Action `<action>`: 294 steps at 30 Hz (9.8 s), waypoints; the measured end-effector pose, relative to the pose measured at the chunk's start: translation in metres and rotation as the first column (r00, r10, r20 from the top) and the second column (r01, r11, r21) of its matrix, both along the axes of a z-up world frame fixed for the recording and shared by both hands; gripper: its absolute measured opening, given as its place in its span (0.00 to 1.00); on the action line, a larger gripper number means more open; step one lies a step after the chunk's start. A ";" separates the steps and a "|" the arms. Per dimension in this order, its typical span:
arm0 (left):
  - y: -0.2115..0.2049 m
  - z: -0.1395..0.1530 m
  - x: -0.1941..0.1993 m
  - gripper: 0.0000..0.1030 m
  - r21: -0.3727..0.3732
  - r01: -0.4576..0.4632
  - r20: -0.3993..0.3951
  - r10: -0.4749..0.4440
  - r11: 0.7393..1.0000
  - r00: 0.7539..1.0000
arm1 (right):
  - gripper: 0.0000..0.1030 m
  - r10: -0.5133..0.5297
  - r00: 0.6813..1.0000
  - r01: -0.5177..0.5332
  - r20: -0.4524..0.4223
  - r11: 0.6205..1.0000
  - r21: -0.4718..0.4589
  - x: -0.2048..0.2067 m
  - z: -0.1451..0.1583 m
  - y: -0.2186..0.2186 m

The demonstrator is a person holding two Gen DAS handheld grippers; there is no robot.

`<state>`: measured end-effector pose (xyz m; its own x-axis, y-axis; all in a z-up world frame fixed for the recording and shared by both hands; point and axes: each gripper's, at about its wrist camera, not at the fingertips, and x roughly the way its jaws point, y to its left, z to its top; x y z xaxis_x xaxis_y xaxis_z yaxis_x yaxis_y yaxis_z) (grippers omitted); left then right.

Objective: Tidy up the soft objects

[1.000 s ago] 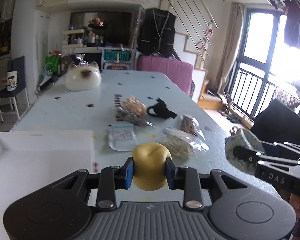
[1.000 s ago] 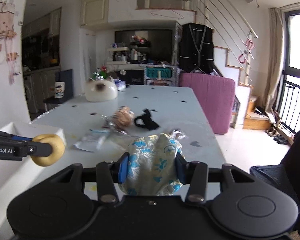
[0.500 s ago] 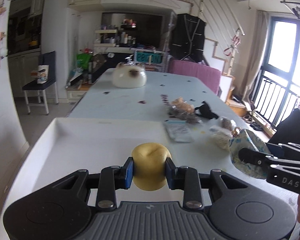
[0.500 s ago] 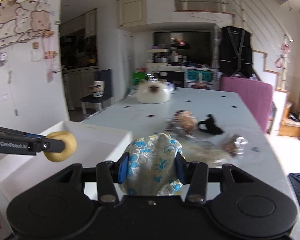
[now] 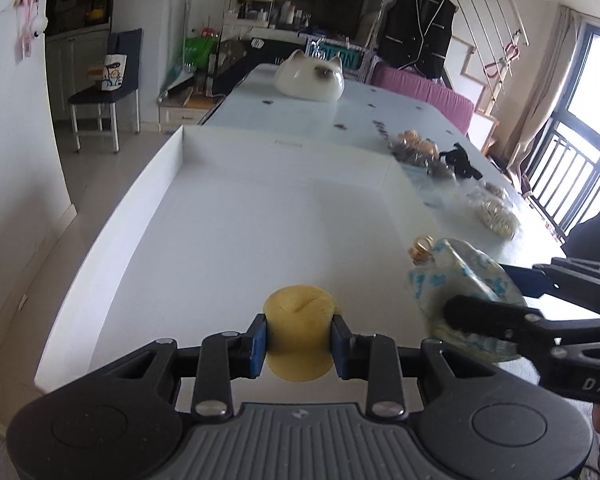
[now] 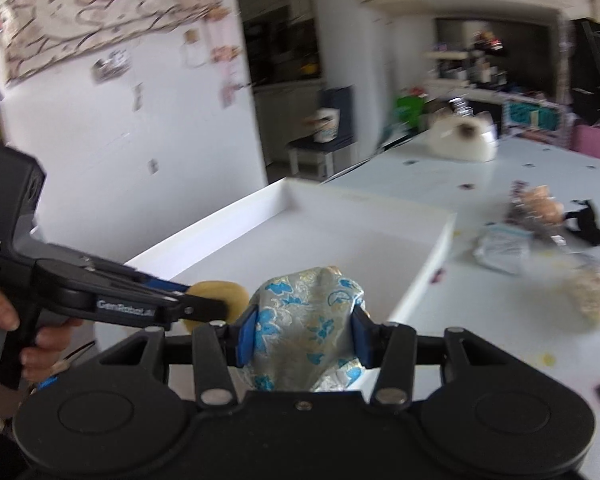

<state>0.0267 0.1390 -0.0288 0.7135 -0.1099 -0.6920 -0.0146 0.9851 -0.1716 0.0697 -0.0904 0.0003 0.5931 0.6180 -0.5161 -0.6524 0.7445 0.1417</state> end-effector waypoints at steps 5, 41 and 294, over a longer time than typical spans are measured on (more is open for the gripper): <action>0.004 -0.004 -0.007 0.33 0.006 0.017 -0.014 -0.017 1.000 1.000 | 0.47 0.076 0.996 -0.077 -0.041 0.997 -0.025 -0.006 -0.005 0.024; -0.009 -0.008 -0.016 0.65 0.044 0.109 -0.057 -0.107 0.993 0.993 | 0.19 0.067 0.987 -0.087 -0.144 0.986 -0.143 -0.004 -0.025 0.037; -0.138 0.090 0.156 0.41 0.069 0.227 0.069 -0.231 0.972 0.970 | 0.56 -0.529 0.848 0.529 -0.044 0.837 0.139 0.090 0.022 -0.164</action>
